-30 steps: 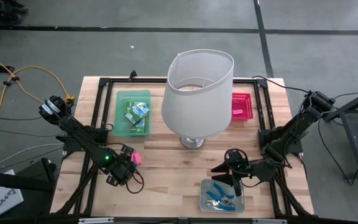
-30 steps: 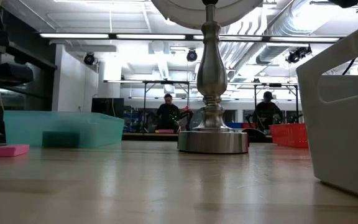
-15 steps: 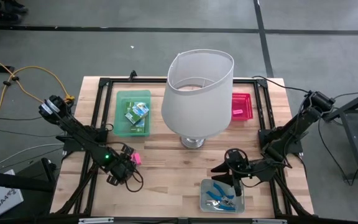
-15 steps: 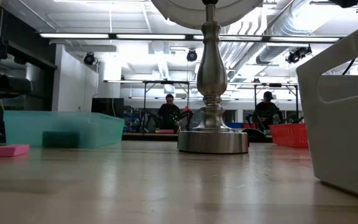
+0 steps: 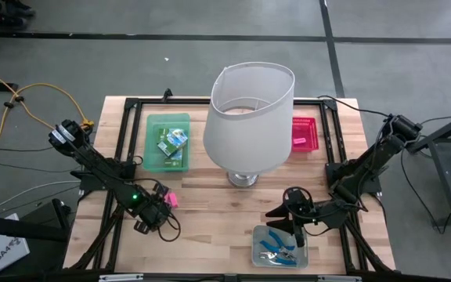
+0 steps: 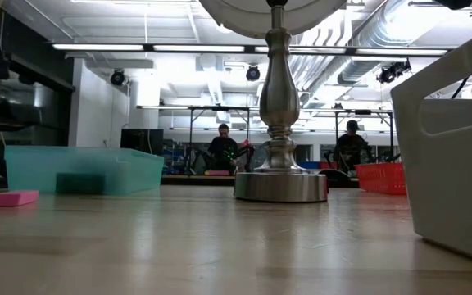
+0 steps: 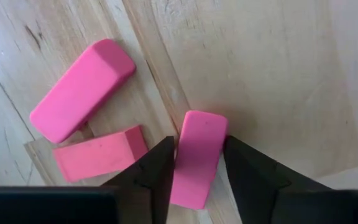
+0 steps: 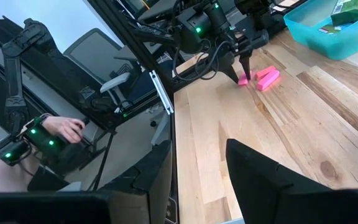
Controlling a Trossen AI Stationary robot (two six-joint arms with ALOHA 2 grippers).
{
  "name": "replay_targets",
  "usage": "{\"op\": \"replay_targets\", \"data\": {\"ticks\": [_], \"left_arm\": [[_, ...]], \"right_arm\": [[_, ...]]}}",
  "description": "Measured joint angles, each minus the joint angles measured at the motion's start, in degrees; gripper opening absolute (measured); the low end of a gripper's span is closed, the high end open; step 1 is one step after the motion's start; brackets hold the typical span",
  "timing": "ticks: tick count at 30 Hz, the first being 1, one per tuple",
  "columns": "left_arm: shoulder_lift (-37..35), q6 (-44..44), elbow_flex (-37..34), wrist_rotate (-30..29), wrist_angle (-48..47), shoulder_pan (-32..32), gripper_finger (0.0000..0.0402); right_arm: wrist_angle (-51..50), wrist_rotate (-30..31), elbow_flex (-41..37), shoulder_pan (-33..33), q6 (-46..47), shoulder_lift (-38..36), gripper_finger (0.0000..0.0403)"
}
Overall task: Pick & Place School Supplies
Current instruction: Put the pink eraser into the red bin
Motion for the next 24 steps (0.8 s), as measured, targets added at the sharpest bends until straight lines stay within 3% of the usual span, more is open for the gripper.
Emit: {"op": "replay_targets", "data": {"ticks": [6, 24], "left_arm": [[0.02, 0.09, -0.04, 0.1, 0.43, -0.02, 0.0091], [0.15, 0.19, 1.74, -2.25, 0.97, -0.04, 0.0086]], "right_arm": [[0.0, 0.0, 0.0, 0.0, -0.04, 0.0, 0.0144], [-0.05, 0.0, -0.02, 0.0, -0.2, 0.0, 0.0144]]}}
